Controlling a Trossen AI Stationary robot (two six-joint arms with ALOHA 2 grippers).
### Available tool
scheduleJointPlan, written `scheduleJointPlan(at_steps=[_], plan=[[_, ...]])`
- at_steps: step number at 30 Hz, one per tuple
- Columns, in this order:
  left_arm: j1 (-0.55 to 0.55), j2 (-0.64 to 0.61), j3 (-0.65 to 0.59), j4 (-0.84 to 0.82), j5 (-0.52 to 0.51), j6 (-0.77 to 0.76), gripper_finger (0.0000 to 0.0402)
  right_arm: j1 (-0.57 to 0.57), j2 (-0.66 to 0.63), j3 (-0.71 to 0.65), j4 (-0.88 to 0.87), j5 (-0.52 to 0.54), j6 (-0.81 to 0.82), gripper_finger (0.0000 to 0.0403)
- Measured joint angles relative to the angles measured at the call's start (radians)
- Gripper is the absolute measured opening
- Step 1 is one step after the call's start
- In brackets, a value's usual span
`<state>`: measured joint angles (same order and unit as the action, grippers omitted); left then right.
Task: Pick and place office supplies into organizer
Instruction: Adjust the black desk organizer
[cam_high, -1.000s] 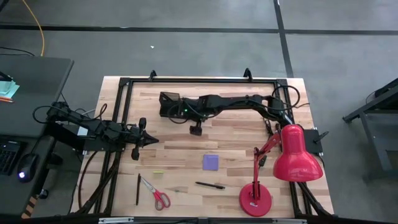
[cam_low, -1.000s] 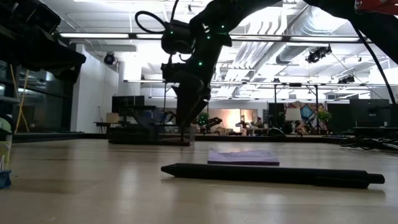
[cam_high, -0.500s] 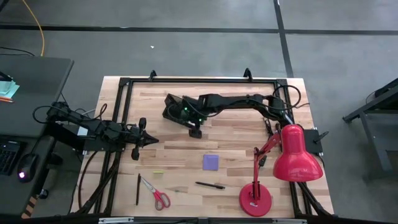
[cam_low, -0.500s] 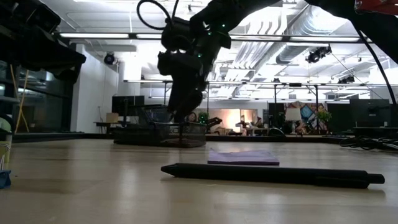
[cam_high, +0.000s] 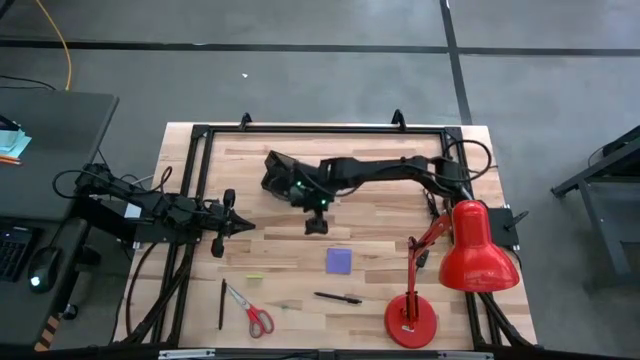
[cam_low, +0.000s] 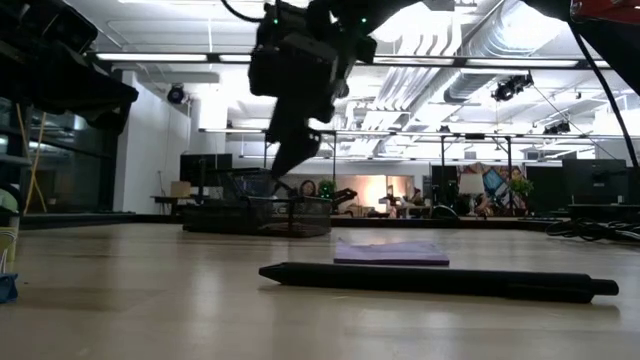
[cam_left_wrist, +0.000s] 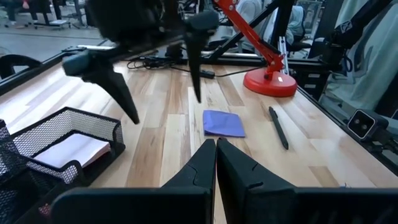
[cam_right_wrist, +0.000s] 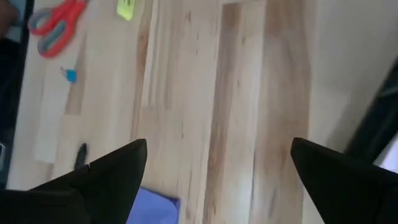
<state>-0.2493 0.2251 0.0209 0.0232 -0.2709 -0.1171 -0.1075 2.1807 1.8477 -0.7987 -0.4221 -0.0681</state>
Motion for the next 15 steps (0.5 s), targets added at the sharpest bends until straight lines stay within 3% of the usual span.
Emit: scheduleJointPlan(at_steps=[10, 15], plan=[[0.0, 0.0, 0.0, 0.0, 0.0, 0.0, 0.0001, 0.075, 0.011, 0.0, -0.036, 0.01, 0.079, 0.0394], [0.0, 0.0, 0.0, 0.0, 0.0, 0.0, 0.0001, 0.056, 0.011, 0.0, -0.043, 0.145, 0.166, 0.039]])
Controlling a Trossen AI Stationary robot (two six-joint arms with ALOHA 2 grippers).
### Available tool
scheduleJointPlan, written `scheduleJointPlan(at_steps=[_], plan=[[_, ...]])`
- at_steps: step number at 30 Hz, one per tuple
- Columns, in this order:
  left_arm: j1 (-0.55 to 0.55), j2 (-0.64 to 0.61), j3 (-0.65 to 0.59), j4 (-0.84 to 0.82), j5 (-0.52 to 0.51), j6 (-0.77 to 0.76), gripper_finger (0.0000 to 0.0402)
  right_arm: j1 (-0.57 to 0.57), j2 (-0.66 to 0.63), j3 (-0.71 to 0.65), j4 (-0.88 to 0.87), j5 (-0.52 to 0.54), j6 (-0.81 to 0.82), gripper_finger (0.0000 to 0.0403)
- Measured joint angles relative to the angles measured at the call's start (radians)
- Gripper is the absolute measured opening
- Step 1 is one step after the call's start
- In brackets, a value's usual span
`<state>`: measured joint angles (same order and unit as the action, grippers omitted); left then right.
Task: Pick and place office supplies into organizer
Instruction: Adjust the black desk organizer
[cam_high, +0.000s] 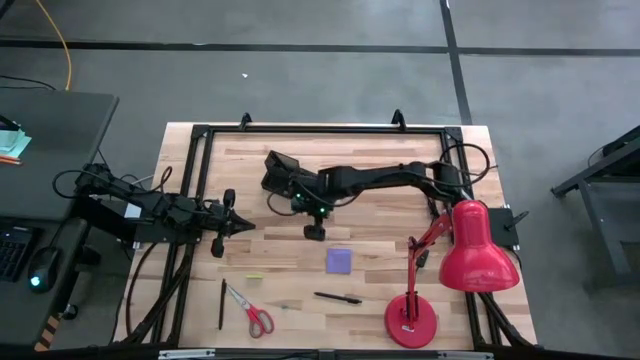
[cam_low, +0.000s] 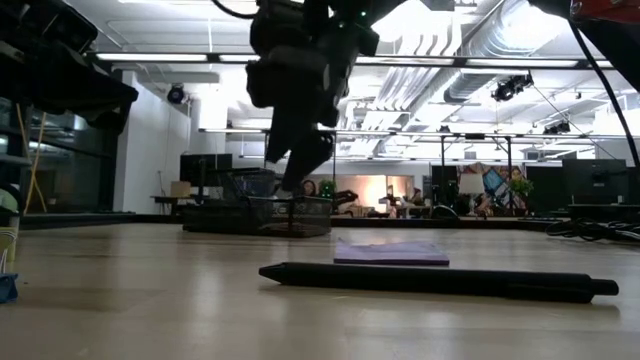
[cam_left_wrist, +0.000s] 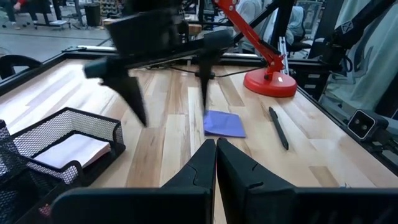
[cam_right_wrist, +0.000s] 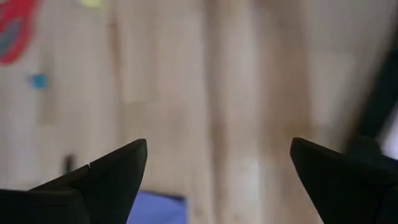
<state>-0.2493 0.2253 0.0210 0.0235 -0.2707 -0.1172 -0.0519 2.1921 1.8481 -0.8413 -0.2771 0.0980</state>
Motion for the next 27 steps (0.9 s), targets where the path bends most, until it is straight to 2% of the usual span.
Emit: scheduleJointPlan(at_steps=[10, 16, 21, 27], plan=[[0.0, 0.0, 0.0, 0.0, 0.0, 0.0, 0.0001, -0.021, 0.059, 0.002, 0.034, -0.008, 0.029, 0.039], [0.0, 0.0, 0.0, 0.0, 0.0, 0.0, 0.0001, -0.026, 0.06, 0.001, -0.021, 0.049, -0.001, 0.0389], [0.0, 0.0, 0.0, 0.0, 0.0, 0.0, 0.0001, -0.031, 0.082, 0.0, -0.019, 0.114, -0.003, 0.0392], [0.0, 0.0, 0.0, 0.0, 0.0, 0.0, 0.0001, -0.046, 0.094, 0.001, -0.003, 0.146, -0.004, 0.039]])
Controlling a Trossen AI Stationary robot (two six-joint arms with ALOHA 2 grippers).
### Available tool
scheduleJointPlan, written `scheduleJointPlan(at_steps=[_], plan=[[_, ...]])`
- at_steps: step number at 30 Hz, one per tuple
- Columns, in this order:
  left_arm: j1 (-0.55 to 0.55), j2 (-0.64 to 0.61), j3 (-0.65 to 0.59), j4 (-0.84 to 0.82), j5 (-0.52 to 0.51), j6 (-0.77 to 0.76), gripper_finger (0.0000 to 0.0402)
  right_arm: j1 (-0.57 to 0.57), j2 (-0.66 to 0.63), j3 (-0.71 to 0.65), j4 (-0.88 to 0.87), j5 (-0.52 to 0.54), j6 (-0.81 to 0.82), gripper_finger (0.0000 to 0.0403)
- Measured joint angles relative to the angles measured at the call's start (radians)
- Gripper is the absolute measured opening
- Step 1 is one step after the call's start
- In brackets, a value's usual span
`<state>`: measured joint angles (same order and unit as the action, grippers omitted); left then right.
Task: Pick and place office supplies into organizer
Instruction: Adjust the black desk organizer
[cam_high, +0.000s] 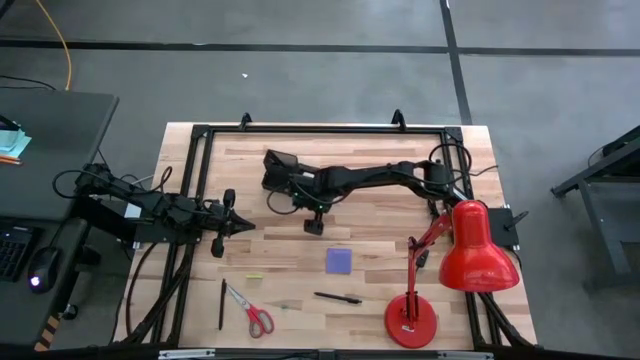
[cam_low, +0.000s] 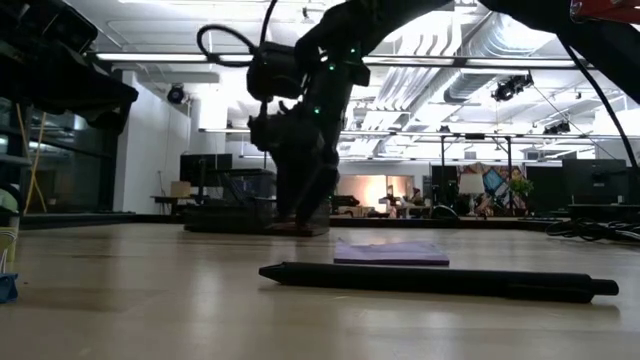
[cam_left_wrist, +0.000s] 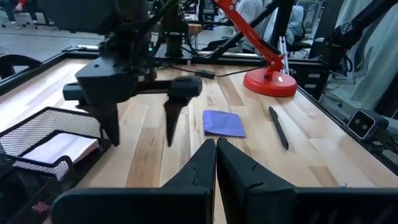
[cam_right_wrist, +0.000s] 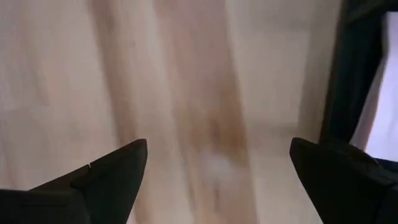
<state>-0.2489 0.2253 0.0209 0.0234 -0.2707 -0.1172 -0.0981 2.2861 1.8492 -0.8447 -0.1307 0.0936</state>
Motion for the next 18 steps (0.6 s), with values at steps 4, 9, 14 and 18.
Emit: scheduleJointPlan(at_steps=[4, 9, 14, 18], plan=[[0.0, 0.0, 0.0, 0.0, 0.0, 0.0, 0.0001, -0.009, 0.001, 0.0, -0.009, 0.068, 0.003, 0.0392], [0.0, 0.0, 0.0, 0.0, 0.0, 0.0, 0.0001, -0.023, 0.001, 0.0, -0.019, 0.084, 0.003, 0.039], [0.0, 0.0, 0.0, 0.0, 0.0, 0.0, 0.0001, -0.027, 0.001, 0.0, -0.026, 0.107, -0.005, 0.0392], [0.0, 0.0, 0.0, 0.0, 0.0, 0.0, 0.0001, -0.03, -0.001, 0.011, 0.004, 0.207, 0.005, 0.0391]])
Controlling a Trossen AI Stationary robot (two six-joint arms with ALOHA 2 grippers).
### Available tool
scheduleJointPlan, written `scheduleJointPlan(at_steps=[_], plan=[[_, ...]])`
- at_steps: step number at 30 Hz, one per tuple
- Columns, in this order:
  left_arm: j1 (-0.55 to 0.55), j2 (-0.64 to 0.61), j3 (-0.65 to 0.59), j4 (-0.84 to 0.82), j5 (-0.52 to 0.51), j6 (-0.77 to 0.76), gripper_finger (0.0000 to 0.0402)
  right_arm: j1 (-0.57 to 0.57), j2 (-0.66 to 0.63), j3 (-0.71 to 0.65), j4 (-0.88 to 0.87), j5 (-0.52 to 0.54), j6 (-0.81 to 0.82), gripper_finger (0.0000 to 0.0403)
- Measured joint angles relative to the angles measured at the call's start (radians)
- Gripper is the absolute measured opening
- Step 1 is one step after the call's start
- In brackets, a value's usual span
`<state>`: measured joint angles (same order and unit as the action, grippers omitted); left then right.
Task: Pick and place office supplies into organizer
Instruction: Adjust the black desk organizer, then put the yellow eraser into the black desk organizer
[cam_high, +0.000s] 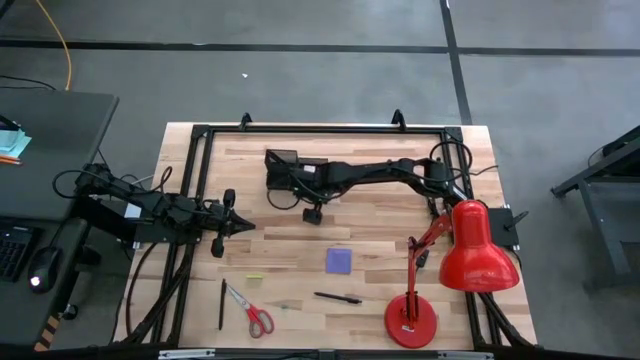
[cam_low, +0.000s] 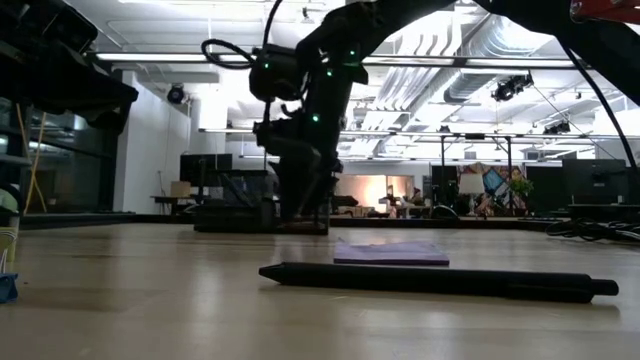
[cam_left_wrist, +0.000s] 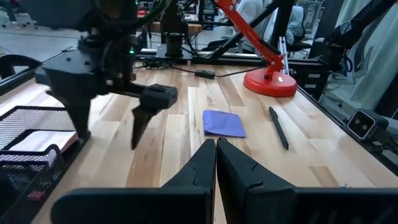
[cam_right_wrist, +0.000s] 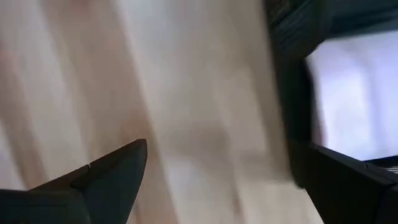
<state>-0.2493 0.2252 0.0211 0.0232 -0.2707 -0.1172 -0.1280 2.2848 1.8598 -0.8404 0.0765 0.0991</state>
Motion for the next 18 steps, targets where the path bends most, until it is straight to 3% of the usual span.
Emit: scheduleJointPlan(at_steps=[4, 12, 18], plan=[[0.0, 0.0, 0.0, 0.0, 0.0, 0.0, 0.0001, -0.003, -0.002, 0.044, 0.018, 0.003, 0.068, 0.039], [0.0, 0.0, 0.0, 0.0, 0.0, 0.0, 0.0001, 0.052, -0.003, 0.07, 0.137, -0.152, 0.055, 0.039], [0.0, 0.0, 0.0, 0.0, 0.0, 0.0, 0.0001, 0.074, -0.003, 0.07, 0.215, -0.177, 0.082, 0.0392]])
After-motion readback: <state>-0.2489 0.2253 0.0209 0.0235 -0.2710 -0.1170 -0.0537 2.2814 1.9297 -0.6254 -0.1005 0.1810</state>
